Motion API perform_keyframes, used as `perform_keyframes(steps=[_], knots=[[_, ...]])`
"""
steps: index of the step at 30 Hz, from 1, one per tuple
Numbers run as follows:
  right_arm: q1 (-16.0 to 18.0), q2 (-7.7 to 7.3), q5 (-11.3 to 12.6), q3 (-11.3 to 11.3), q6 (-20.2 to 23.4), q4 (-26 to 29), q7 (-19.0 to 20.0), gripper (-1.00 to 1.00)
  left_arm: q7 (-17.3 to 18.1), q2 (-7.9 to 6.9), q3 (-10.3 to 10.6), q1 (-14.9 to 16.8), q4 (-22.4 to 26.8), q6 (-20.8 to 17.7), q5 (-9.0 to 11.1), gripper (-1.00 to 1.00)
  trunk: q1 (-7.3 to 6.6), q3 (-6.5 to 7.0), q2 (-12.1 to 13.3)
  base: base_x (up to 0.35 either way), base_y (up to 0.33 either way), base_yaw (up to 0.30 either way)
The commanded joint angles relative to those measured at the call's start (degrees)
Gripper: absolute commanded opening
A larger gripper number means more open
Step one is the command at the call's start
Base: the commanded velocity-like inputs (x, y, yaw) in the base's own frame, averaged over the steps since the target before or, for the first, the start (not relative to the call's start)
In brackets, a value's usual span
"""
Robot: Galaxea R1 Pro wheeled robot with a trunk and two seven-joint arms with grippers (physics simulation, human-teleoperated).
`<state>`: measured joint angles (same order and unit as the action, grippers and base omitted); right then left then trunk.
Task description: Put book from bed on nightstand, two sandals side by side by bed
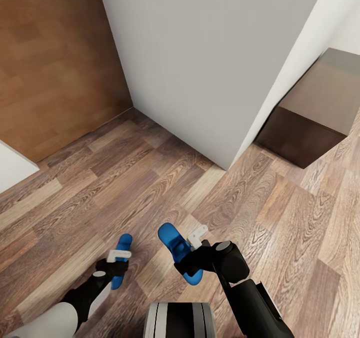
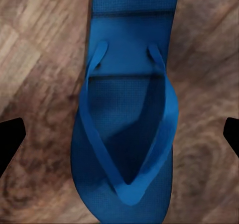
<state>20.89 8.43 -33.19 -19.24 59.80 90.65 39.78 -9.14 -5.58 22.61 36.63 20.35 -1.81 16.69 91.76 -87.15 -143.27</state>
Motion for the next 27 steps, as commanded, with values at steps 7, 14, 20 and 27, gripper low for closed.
perform_keyframes(steps=[7,14,20,27], knots=[[0.03,0.03,-0.56,-0.01,0.2,0.05,0.56,-1.0,-0.42,-0.51,0.44,-0.05,0.05,0.09,0.53,1.0,0.04,-0.48,-0.04,0.0,0.0,0.0],[0.02,0.03,-0.56,-0.01,0.2,0.05,0.56,-1.0,-0.71,-0.53,0.48,-0.08,0.05,0.4,0.53,1.0,0.07,-0.7,-0.05,0.0,0.0,0.0],[0.0,0.05,-0.56,-0.01,0.2,0.05,0.56,-1.0,-0.85,-0.42,0.65,-0.14,0.04,0.53,0.53,1.0,0.07,-0.7,-0.05,0.0,0.0,0.0],[-0.01,0.09,-0.56,-0.02,0.2,0.05,0.56,-1.0,-0.94,-0.18,0.77,-0.15,0.1,0.89,0.53,1.0,0.07,-0.7,-0.05,0.0,0.0,0.0]])
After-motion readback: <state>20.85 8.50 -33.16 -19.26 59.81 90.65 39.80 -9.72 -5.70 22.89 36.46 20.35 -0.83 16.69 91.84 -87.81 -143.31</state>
